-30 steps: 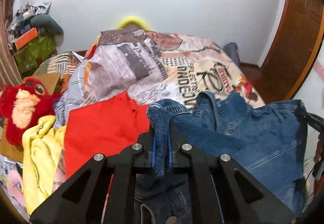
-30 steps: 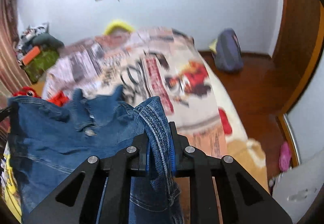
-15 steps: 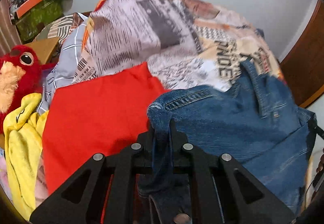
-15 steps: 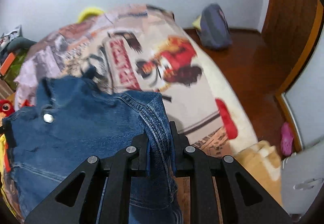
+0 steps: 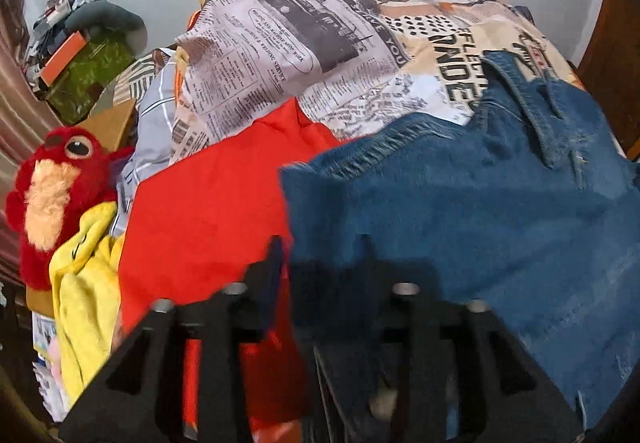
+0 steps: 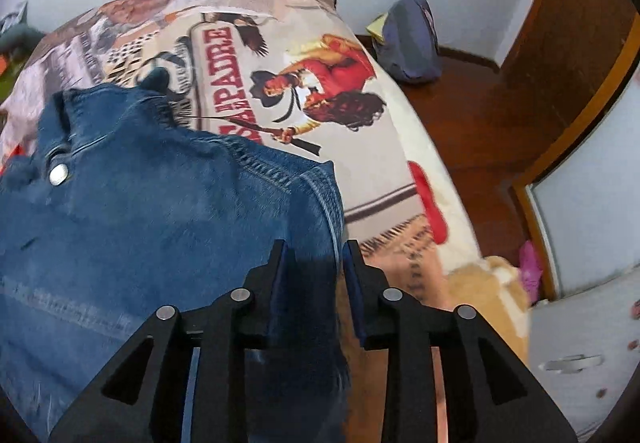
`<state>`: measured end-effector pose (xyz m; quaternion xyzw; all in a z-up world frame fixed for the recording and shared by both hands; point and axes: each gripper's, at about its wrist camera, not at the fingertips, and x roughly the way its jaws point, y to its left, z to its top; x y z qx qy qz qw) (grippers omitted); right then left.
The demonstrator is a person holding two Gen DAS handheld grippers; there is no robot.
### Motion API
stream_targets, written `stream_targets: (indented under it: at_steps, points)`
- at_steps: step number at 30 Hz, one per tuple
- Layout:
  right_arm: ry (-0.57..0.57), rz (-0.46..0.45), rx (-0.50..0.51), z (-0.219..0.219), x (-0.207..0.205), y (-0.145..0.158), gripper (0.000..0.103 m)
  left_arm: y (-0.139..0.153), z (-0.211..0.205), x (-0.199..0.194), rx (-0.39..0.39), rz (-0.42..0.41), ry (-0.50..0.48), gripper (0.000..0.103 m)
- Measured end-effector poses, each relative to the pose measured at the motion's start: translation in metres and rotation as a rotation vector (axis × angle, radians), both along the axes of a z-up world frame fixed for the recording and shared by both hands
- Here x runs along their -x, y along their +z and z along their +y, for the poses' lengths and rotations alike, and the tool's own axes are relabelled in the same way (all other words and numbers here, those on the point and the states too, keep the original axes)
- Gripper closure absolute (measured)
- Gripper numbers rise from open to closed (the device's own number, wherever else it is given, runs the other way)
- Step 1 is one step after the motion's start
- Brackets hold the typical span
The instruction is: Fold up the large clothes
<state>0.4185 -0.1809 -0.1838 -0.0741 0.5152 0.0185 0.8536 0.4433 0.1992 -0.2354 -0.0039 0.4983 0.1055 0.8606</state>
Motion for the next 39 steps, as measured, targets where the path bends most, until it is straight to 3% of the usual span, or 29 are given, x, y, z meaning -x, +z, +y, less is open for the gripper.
stream_targets:
  at_steps: [3, 5, 10, 18, 22, 32, 39]
  points:
    - [0.045, -0.053, 0.035, 0.006, 0.021, 0.022, 0.064, 0.017, -0.007, 0.023, 0.023, -0.028, -0.022, 0.053]
    - [0.07, -0.095, 0.054, 0.009, 0.04, 0.041, 0.05, 0.027, -0.013, 0.036, 0.022, -0.037, -0.037, 0.052]
    - [0.128, -0.155, 0.049, 0.017, 0.09, 0.078, 0.032, 0.056, -0.026, 0.079, 0.041, -0.073, -0.081, 0.034]
    - [0.165, -0.158, 0.012, 0.024, 0.152, 0.093, 0.031, 0.073, -0.04, 0.149, 0.092, -0.073, -0.144, 0.029]
    - [0.155, -0.147, -0.004, 0.018, 0.174, 0.091, 0.031, 0.065, -0.043, 0.18, 0.109, -0.057, -0.15, 0.019]
    - [0.107, 0.019, -0.034, -0.011, 0.217, 0.046, 0.031, 0.003, -0.035, 0.233, 0.265, 0.087, -0.088, 0.018]
    - [0.067, 0.105, -0.063, -0.029, 0.229, 0.013, 0.031, -0.038, -0.032, 0.245, 0.386, 0.178, -0.014, 0.018]
